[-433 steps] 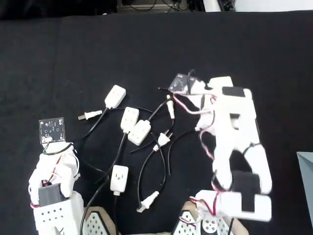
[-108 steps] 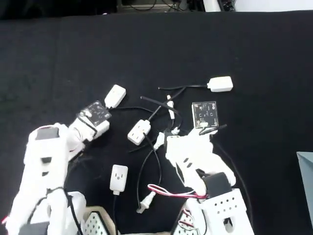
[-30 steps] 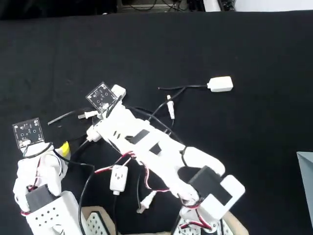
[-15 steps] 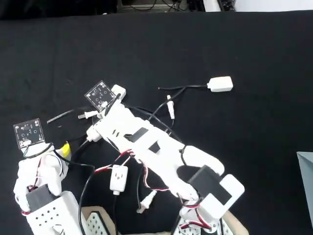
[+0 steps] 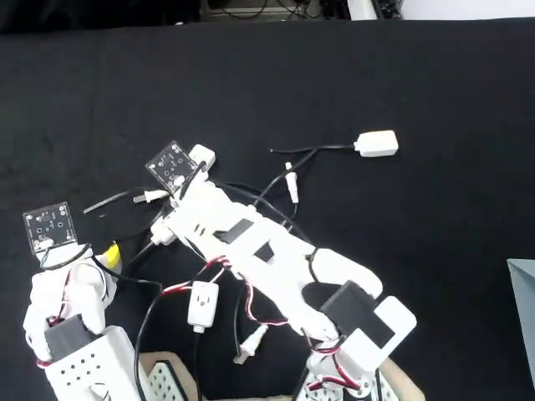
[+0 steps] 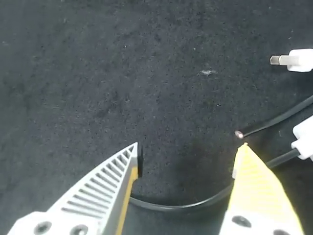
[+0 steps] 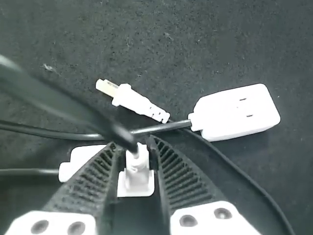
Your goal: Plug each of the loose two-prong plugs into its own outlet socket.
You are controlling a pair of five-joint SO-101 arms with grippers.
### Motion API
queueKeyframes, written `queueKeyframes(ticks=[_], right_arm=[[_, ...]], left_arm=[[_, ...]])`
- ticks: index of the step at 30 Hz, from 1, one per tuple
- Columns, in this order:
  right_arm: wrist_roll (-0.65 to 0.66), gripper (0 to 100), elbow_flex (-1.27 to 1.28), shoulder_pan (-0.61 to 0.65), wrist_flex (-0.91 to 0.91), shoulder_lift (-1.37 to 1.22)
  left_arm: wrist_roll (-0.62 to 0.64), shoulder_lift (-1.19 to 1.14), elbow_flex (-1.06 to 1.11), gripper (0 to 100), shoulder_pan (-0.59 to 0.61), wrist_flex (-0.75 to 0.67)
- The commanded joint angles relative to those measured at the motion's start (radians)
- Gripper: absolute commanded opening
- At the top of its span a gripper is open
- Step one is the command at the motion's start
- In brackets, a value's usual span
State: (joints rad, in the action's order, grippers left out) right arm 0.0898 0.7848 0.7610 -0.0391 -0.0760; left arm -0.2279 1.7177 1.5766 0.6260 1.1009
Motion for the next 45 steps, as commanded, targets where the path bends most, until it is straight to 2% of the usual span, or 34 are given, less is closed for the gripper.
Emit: queueKeyframes(ticks=[1,4,12,17,20,25,27,36,45], right_arm=[[0.006,1.2,-0.005,0.008,-0.005,-0.001],[0.008,1.2,-0.030,0.008,-0.012,-0.053],[0.009,1.2,-0.131,0.006,-0.249,-0.065],[0.117,1.2,-0.137,0.006,-0.299,-0.064],[0.127,1.7,-0.137,0.006,-0.299,-0.064],[0.126,15.3,-0.133,0.008,-0.305,-0.031],[0.126,17.8,-0.136,0.011,-0.333,-0.001],[0.124,18.1,-0.150,0.011,-0.519,0.291],[0.009,17.6,-0.139,-0.035,-0.827,0.608]], left_arm=[[0.009,0.005,-0.008,31,0.004,0.005],[0.009,0.005,-0.008,31,0.004,0.005],[0.009,0.005,-0.008,31,0.004,0.005],[0.009,0.005,-0.008,31,0.004,0.005],[0.009,0.005,-0.008,31,0.004,0.005],[0.009,0.005,-0.008,31,0.004,0.005],[0.009,0.005,-0.008,31,0.004,0.005],[0.009,0.005,-0.008,31,0.004,0.002],[0.012,0.006,-0.021,31,0.004,0.003]])
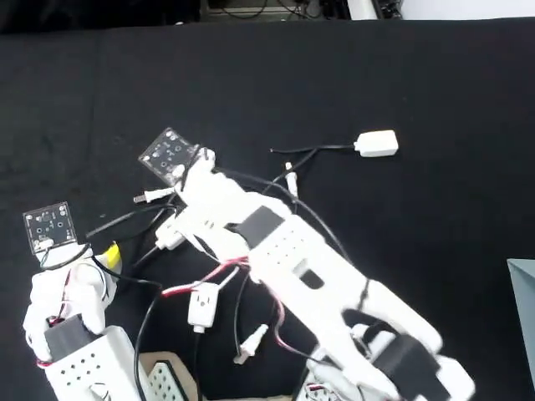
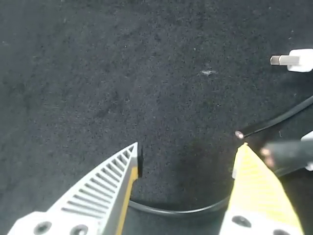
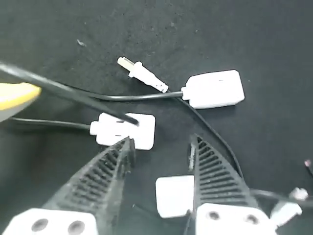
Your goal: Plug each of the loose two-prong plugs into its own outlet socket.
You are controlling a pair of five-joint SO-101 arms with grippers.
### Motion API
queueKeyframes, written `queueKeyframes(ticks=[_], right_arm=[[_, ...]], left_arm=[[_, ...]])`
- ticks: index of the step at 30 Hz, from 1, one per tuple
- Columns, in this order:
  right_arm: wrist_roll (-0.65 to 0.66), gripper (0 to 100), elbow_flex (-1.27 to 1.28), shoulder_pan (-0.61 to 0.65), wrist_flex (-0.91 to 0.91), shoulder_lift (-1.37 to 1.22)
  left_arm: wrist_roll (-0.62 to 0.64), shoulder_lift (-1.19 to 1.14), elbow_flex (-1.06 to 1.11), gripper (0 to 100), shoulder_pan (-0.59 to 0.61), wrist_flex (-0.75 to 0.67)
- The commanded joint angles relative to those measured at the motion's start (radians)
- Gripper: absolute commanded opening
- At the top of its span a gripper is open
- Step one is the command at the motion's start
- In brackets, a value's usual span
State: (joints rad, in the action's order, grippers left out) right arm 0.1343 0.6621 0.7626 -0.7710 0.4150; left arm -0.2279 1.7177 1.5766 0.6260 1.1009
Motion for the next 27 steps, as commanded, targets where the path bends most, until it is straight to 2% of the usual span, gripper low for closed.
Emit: queueKeyframes(ticks=[1,4,6,10,13,19,24,27], right_arm=[[-0.046,17.4,-0.008,-0.057,-0.137,0.159],[-0.074,9.0,0.033,-0.141,-0.210,0.274],[-0.092,0.8,0.077,-0.209,-0.210,0.337],[-0.184,4.2,0.174,-0.351,-0.215,0.449],[-0.226,4.2,0.229,-0.433,-0.232,0.519],[-0.304,4.3,0.337,-0.480,-0.199,0.593],[-0.316,4.3,0.433,-0.539,-0.081,0.613],[-0.315,4.3,0.449,-0.601,-0.052,0.613]], left_arm=[[0.011,0.006,-0.031,31,0.004,0.005],[0.009,0.006,-0.087,31,0.013,0.017],[0.008,0.006,-0.168,31,0.004,0.080],[-0.054,0.006,-0.351,31,-0.045,0.199],[-0.114,0.006,-0.378,31,-0.134,0.222],[-0.153,0.003,-0.410,31,-0.277,0.224],[-0.216,-0.003,-0.418,22,-0.483,0.258],[-0.221,-0.005,-0.407,19,-0.565,0.259]])
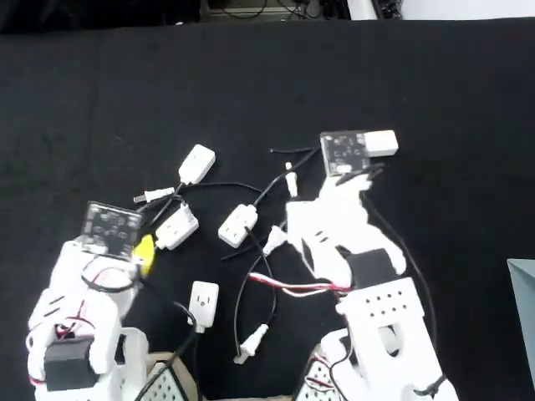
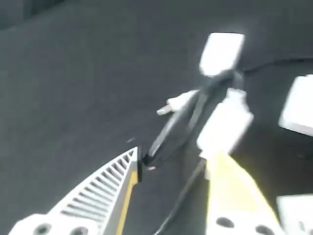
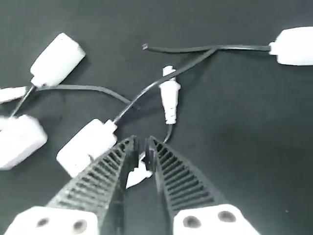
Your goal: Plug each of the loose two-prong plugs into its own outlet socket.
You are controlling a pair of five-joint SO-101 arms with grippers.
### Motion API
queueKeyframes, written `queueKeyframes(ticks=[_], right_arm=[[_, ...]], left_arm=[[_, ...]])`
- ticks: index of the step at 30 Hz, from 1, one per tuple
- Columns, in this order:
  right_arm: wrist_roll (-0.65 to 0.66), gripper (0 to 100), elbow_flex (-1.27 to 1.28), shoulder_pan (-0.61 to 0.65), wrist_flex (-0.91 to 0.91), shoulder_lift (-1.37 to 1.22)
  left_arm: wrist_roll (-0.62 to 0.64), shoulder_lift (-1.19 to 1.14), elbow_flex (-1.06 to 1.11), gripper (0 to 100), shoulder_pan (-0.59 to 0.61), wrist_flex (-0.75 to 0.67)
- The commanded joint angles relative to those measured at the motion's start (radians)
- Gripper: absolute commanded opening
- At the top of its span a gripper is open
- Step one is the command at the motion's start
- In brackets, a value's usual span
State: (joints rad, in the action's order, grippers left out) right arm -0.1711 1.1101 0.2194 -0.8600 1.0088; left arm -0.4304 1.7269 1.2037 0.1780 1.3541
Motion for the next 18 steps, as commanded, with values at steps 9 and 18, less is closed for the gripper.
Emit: queueKeyframes(ticks=[9,18], right_arm=[[-0.009,4.3,0.007,-0.081,0.041,0.015],[-0.008,4.3,0.024,-0.080,0.044,0.015]], left_arm=[[-0.086,-0.342,-0.041,19,-0.206,-0.038],[-0.055,-0.844,-0.157,35,-0.193,-0.230]])
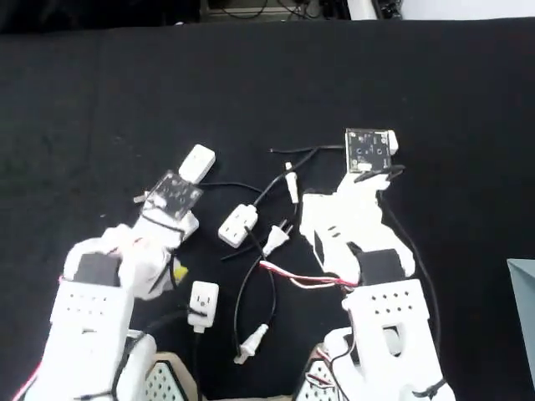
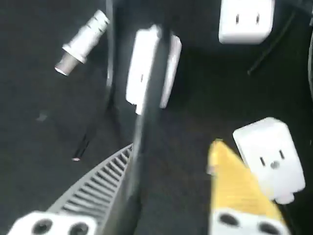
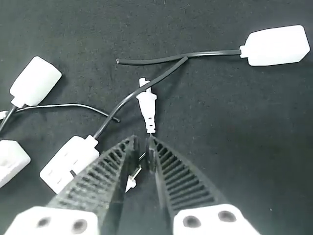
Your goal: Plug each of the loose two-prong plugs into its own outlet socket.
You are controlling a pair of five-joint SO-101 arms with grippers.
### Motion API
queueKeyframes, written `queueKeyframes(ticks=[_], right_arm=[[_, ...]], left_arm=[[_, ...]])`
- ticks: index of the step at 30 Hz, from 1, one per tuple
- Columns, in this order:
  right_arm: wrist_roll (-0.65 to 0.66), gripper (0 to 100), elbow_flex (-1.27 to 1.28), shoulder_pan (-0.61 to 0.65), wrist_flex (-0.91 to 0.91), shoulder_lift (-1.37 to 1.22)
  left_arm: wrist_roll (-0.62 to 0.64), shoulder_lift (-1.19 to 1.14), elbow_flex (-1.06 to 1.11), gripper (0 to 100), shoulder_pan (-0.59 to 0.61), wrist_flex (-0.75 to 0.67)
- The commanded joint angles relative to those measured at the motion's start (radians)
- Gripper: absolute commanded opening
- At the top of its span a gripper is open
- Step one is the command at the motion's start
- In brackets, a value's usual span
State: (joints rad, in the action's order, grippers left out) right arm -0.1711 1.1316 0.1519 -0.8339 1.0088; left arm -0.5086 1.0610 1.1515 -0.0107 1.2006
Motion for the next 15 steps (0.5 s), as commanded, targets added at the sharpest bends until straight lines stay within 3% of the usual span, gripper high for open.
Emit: queueKeyframes(ticks=[1,7,15], right_arm=[[-0.008,4.3,0.005,-0.012,0.018,0.015],[-0.008,4.3,0.007,-0.012,0.018,0.015],[-0.008,4.3,0.007,-0.012,0.018,0.015]], left_arm=[[0.032,-0.222,-0.124,35,0.005,-0.103],[0.035,-0.486,-0.228,35,0.071,-0.253],[0.035,-0.750,-0.364,35,0.076,-0.261]])
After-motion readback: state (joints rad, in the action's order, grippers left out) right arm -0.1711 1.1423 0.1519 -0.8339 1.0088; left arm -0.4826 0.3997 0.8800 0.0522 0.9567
